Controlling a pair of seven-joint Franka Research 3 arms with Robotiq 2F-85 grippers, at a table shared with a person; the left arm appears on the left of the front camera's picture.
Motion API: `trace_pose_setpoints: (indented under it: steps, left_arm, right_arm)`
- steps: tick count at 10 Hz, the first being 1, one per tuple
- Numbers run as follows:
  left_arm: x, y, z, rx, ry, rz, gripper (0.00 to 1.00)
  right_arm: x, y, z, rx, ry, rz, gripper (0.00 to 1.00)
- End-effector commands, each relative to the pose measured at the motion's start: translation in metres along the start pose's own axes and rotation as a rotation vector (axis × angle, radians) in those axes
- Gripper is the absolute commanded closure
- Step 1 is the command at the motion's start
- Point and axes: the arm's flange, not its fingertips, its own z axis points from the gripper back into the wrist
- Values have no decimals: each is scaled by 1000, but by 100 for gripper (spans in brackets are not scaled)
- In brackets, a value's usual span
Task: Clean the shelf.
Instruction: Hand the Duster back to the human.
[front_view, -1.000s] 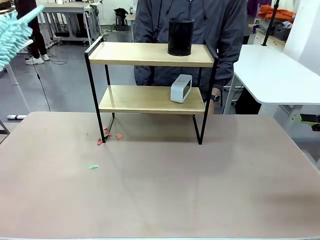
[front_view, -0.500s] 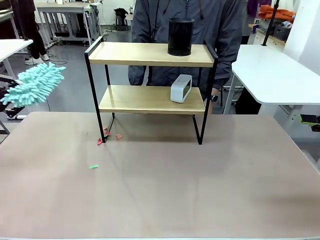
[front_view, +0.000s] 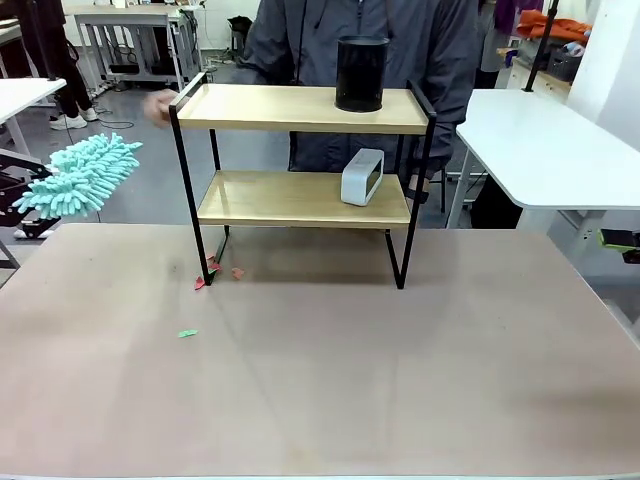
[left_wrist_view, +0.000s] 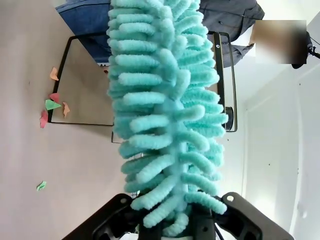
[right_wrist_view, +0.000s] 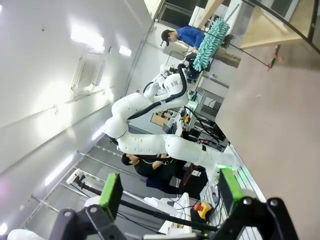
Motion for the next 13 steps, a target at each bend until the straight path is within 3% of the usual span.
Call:
trace_pose_setpoints:
  steps: [1, 7, 8, 9, 10, 11, 12, 13]
  left_arm:
    - [1, -1, 2, -19, -3, 0, 100]
    - [1, -1, 2, -19, -3, 0, 100]
    - [0, 1, 1, -1, 0, 4, 84]
    - [-1, 1, 1, 12, 37, -5, 26]
    - [-2, 0, 2, 7, 36, -10, 27]
    - [-2, -1, 2, 15, 43, -9, 0]
    - [-3, -2, 3, 19, 47, -15, 22]
    - [-4, -2, 3, 21, 51, -13, 0]
  right_arm:
    - [-1, 0, 4, -4, 16, 18, 0]
    - [-1, 0, 4, -4, 16, 18, 0]
    - [-1, 0, 4, -4, 16, 18, 0]
    - [-1, 0, 4, -4, 16, 18, 0]
    - [-1, 0, 4, -4, 16, 18, 0]
    - [-1, 0, 4, -4, 16, 18, 0]
    - [-1, 0, 4, -4, 16, 18, 0]
    - [-1, 0, 4, -4, 16, 18, 0]
